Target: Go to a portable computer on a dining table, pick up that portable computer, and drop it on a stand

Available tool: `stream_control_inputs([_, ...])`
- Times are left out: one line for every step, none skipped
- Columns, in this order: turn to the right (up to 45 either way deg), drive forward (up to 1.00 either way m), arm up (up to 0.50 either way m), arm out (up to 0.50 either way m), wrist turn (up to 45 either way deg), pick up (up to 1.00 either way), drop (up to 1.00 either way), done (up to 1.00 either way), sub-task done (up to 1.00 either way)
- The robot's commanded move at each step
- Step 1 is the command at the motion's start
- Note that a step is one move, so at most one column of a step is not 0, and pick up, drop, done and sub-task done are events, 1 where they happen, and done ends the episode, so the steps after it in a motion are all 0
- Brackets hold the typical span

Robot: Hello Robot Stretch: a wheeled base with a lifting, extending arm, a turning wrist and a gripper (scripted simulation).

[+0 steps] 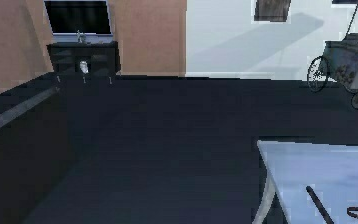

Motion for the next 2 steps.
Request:
stream_control_inputs([0.0, 0.00, 0.00, 0.00, 45.0, 0.00, 0.00, 0.00, 0.00])
stream_control_inputs([0.0, 0.00, 0.00, 0.00, 45.0, 0.00, 0.00, 0.00, 0.00])
